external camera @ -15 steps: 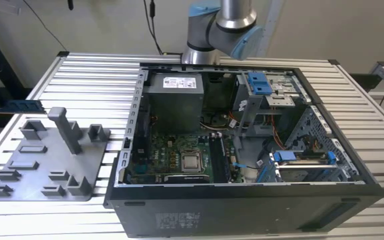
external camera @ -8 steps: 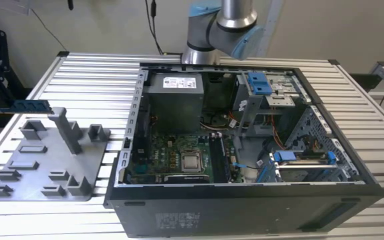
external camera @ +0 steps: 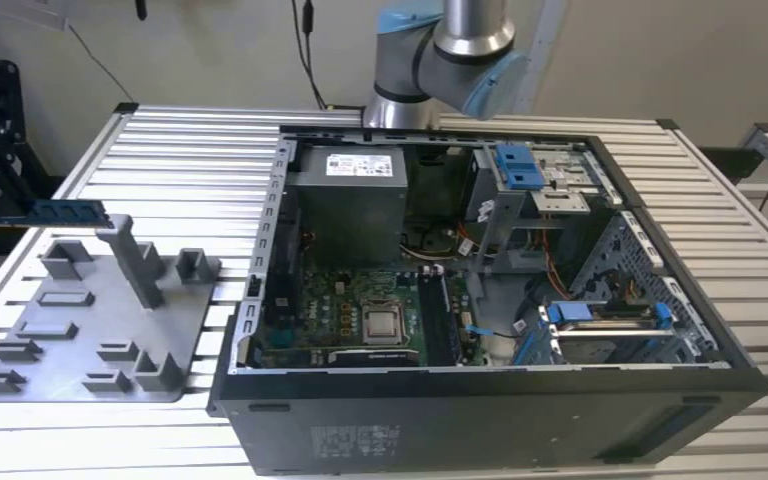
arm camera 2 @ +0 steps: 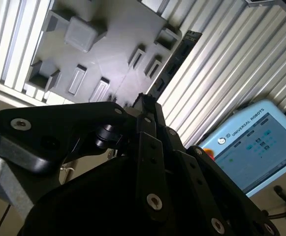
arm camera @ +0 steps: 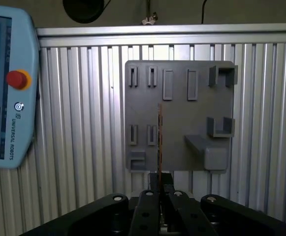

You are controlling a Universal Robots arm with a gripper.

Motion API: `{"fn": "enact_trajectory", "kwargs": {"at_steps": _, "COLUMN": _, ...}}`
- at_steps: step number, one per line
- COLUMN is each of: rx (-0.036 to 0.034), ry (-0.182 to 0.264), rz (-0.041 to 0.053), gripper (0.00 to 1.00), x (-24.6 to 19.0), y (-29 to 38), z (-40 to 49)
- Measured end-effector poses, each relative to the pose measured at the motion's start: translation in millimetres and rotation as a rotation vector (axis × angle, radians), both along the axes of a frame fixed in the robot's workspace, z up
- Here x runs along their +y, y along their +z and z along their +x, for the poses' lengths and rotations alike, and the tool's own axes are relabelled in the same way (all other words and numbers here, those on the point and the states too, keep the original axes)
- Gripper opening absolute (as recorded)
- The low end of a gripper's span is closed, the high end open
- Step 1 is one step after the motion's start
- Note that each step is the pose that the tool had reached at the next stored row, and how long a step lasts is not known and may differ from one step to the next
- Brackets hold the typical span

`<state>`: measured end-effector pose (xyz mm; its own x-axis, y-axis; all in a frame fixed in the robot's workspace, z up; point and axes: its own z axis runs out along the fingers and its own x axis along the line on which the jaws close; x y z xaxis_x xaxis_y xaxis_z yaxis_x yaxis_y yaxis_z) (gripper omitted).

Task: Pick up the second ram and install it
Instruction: 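Pick up the second ram and move it above second insertion slot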

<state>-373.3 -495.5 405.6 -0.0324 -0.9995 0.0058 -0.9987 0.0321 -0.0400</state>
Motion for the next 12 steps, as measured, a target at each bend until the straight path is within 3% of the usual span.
{"fn": "enact_trajectory", "kwargs": {"at_steps": 12, "rx": 0.0001, "ry": 0.0, "rz": -0.0001, "gripper": 0.14, "x": 0.0, "y": 0.1, "z": 3.3}}
